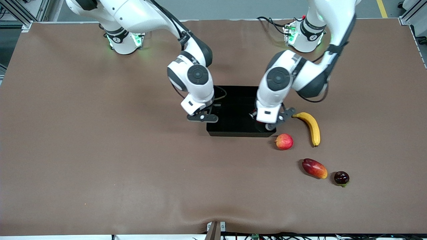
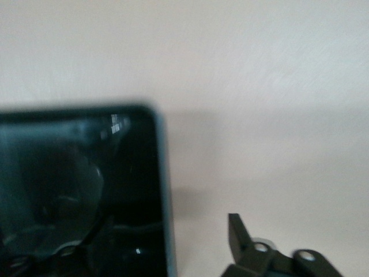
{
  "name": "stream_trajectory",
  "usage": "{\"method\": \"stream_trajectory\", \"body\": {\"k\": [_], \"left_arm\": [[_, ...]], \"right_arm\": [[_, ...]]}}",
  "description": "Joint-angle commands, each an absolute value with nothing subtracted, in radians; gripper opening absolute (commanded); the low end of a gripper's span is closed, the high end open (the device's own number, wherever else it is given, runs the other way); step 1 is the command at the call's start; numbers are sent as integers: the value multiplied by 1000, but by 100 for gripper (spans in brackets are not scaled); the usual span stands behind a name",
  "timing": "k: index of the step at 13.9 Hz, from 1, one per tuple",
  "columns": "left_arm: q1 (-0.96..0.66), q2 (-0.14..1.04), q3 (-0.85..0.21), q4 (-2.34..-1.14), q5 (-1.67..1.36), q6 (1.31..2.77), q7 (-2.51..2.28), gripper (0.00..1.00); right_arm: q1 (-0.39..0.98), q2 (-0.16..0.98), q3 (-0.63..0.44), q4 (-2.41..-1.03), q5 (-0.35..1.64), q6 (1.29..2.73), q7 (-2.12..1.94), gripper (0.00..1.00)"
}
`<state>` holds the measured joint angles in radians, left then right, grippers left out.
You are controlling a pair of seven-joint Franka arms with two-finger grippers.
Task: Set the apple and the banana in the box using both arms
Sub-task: 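Release the apple into the box while the right gripper lets go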
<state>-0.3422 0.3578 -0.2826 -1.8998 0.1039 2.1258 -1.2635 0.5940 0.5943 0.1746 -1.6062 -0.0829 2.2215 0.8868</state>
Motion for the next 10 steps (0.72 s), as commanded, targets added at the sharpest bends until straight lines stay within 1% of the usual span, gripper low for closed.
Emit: {"method": "stream_trajectory", "body": {"k": [1,3,5,7,8,9,10], "left_arm": [[-360,360,-282,-1994,123,2196,-1295,0],[-379,394,-281,-2020,123,2278,-1296,0],[-383,452,-281,-2026,123,2342,-1301,0],[-387,480,-281,-2028,124,2349,-1312,0],[-388,483,-281,-2034,124,2349,-1312,2],[-387,485,-281,-2037,123,2349,-1312,14],[-385,485,-281,-2036,124,2347,-1312,45]], "right_arm": [[480,542,189,-1618,-92,2175,815,100],[372,532,190,-1618,-92,2120,708,100],[261,509,193,-1628,-91,2067,565,100],[152,485,195,-1629,-89,2033,442,100],[120,468,193,-1629,-89,2023,401,100],[94,448,193,-1629,-87,2008,372,100],[77,425,193,-1629,-89,1978,362,100]]}}
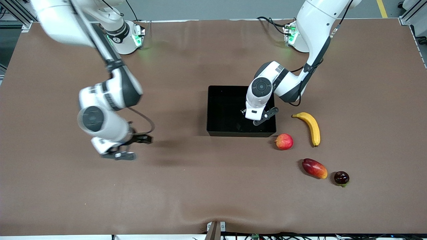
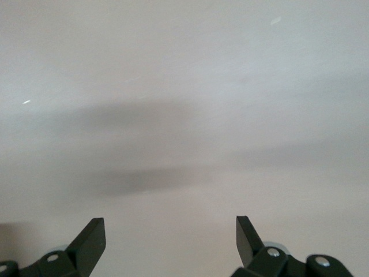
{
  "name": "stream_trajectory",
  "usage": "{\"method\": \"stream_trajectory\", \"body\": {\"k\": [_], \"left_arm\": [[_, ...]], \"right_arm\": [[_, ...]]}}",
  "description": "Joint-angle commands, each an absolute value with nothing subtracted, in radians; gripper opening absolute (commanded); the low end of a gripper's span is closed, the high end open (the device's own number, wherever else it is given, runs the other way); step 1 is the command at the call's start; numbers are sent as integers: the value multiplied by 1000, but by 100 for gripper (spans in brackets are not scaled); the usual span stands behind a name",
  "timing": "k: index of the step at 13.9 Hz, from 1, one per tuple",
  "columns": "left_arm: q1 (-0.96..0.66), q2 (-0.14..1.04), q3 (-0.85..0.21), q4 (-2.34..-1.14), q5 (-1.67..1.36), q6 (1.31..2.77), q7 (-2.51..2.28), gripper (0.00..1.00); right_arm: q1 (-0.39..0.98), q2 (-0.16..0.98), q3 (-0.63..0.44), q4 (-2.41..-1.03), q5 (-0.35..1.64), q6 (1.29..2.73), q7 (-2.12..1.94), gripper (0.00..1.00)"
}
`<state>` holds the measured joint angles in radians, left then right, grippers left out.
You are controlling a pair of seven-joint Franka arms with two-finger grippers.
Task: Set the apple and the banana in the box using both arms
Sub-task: 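Withdraw the right gripper to rest while the left gripper moves toward the banana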
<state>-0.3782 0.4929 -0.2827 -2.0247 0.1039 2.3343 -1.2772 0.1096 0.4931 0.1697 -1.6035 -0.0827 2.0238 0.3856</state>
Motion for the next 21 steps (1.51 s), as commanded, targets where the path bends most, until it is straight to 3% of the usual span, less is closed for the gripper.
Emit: {"method": "stream_trajectory", "body": {"k": [1,3,5,8,10,13,15,18,21], "left_arm": [[-384,480,-281,-2034,123,2345,-1310,99],[-362,395,-281,-2008,123,2298,-1299,100],[-331,306,-282,-1901,121,2115,-1295,100],[-241,282,-282,-1728,110,1884,-1133,100],[-146,264,-276,-1746,124,1835,-964,100],[62,304,-279,-1791,172,1871,-694,100],[148,334,-279,-1865,184,1989,-603,100],[251,408,-279,-1972,184,2188,-517,100],[273,474,-279,-2008,184,2279,-515,100]], "right_arm": [[66,407,193,-1629,-89,1953,359,100],[38,364,193,-1631,-87,1899,318,100],[3,306,193,-1650,-87,1878,286,100],[-96,212,193,-1658,-2,1787,136,100],[-141,154,183,-1655,63,1715,31,100],[-77,85,94,-1648,63,1608,21,100],[-13,57,13,-1634,63,1556,21,100],[-9,40,3,-1573,64,1473,32,100],[-12,40,2,-1496,63,1379,25,100]]}}
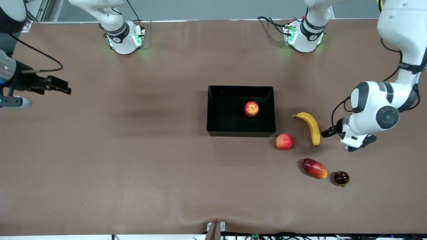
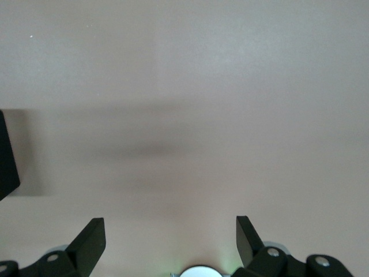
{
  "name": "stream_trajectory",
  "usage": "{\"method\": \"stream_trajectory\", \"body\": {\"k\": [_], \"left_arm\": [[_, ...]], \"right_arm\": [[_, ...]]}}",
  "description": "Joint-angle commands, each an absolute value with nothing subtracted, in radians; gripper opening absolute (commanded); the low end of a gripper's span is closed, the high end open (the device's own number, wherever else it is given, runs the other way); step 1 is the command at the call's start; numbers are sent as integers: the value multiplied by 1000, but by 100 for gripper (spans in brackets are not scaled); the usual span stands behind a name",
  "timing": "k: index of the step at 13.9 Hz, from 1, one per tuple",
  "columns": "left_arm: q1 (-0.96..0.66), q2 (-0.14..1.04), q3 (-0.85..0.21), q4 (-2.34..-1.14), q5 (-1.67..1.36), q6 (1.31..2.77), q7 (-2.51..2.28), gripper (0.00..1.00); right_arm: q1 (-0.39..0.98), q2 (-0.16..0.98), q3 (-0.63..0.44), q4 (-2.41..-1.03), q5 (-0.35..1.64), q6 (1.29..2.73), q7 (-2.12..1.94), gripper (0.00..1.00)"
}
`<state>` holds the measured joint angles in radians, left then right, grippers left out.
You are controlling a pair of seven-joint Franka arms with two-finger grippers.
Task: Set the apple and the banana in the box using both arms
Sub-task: 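Grasp the yellow banana with the left gripper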
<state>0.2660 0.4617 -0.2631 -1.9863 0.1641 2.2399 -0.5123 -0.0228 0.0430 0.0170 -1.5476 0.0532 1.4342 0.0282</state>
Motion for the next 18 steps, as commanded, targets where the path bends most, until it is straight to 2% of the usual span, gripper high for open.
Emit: {"method": "stream_trajectory", "body": {"k": [1,14,16,18], "left_arm": [[273,476,-281,-2014,183,2284,-517,100],[270,468,-322,-2029,172,2287,-515,100],[264,500,-322,-2036,172,2328,-515,90],[259,514,-324,-2045,172,2350,-517,85]], "right_arm": [[-14,40,0,-1473,63,1362,18,100],[-12,6,0,-1466,57,1333,17,100],[-14,-2,0,-1465,52,1333,17,100],[-15,-2,0,-1463,54,1335,17,100]]}}
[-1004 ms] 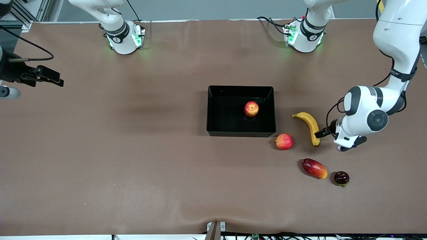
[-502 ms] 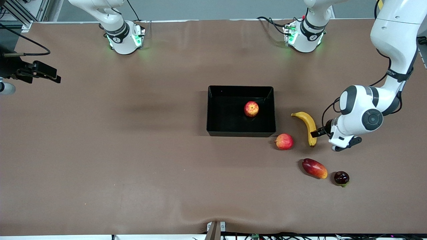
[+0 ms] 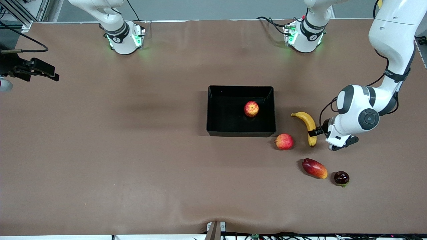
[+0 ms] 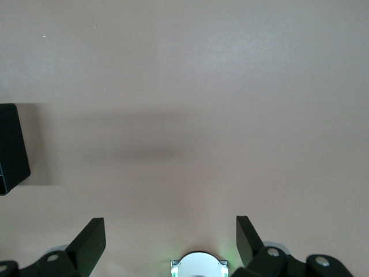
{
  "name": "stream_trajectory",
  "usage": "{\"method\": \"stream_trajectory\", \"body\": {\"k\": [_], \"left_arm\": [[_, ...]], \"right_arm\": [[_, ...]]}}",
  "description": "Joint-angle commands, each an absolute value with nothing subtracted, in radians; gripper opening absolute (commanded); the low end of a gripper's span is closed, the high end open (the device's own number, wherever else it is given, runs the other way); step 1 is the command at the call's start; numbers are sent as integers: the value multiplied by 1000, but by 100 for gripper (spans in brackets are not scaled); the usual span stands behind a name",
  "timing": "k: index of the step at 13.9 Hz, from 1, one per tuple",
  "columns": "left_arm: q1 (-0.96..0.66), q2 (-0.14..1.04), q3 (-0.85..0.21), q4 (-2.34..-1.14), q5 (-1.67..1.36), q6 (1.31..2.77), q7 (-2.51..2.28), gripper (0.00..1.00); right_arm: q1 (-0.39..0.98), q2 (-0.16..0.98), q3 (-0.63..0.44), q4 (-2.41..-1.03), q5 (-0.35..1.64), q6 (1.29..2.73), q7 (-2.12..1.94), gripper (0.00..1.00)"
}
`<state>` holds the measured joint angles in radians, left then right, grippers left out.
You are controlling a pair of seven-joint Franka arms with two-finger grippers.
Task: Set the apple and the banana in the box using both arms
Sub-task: 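Grasp the yellow banana with the left gripper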
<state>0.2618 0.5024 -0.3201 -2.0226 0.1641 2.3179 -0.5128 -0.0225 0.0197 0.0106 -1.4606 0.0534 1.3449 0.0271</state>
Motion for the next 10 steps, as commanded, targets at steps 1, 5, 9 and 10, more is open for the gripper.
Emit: {"method": "stream_trajectory", "body": {"k": [1,5,9,10], "left_arm": [[261,520,-336,-2045,170,2352,-517,79],[262,525,-337,-2048,170,2352,-517,15],[262,444,-342,-2069,170,2309,-506,0],[267,390,-357,-2068,170,2254,-477,0]], "right_arm": [[-15,-2,0,-1463,54,1335,17,100],[-15,-2,0,-1463,52,1335,15,100],[-14,-2,5,-1463,44,1362,17,100],[-15,2,5,-1463,46,1365,17,100]]}}
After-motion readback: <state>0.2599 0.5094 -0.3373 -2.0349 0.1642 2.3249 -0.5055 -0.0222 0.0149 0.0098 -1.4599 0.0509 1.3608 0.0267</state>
